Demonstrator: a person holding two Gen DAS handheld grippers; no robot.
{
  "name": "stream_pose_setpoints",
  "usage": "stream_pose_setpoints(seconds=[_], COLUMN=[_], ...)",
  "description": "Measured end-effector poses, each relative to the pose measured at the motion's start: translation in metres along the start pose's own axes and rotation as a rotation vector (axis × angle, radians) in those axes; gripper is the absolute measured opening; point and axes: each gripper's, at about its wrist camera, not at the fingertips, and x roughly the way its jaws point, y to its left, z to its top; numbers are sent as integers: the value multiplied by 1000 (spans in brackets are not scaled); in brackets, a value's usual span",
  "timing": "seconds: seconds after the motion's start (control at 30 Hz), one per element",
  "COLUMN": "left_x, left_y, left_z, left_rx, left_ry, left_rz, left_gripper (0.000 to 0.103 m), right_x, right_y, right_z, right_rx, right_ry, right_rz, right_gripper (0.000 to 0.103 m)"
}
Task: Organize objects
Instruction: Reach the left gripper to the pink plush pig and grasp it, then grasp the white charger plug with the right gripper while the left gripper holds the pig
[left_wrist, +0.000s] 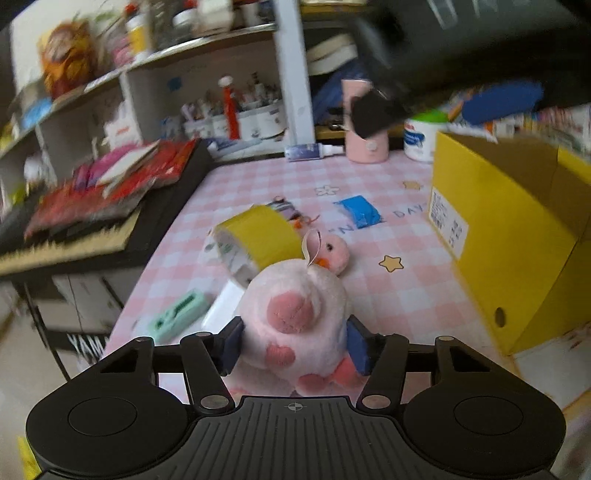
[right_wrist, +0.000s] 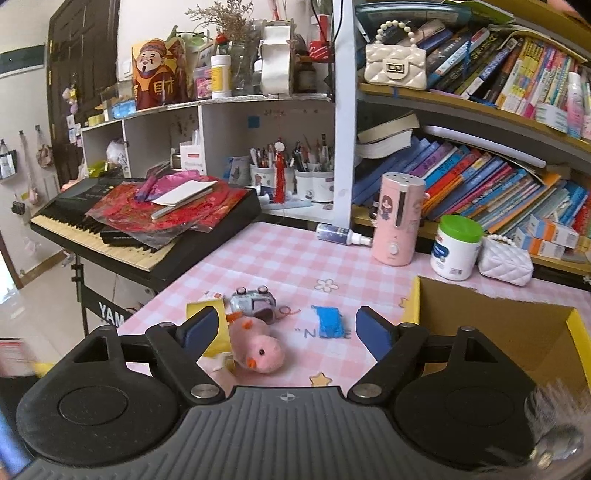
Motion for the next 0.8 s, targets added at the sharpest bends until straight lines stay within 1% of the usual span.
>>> stream_pose_setpoints(seconds=[0.13, 0.27, 0.37, 0.43, 0.47, 0.5, 0.6, 0.67, 0.73, 0.8], left_x=[-11, -11, -5, 4, 8, 15, 32, 39, 40, 36], left_y=[19, 23, 13, 0, -4, -9, -12, -10, -8, -4], left_z=[-8, -14, -16, -14, -14, -13, -14, -15, -16, -14], left_rx=[-75, -60, 18, 116, 147, 173, 214, 219, 218, 203], left_ry=[13, 31, 33, 37, 38, 51, 86, 101, 99, 90], left_rz=[15, 55, 81, 96, 106, 122, 177, 177, 162, 138], left_gripper=[55, 57, 68, 71, 80, 84, 87, 89, 85, 75], right_x=[16, 38, 49, 53, 54, 55, 58, 57, 57, 59], right_y=[1, 11, 17, 20, 21, 21, 21, 18, 14, 10], right_z=[4, 2, -3, -7, -9, -10, -11, -10, -9, -8], right_rx=[-1, -25, -32, -43, -51, -57, -76, -81, -77, -66], right_ry=[31, 107, 147, 162, 169, 174, 183, 180, 176, 181], right_rz=[24, 66, 91, 98, 100, 102, 99, 96, 95, 94], right_gripper=[81, 81, 81, 81, 81, 81, 81, 81, 81, 81])
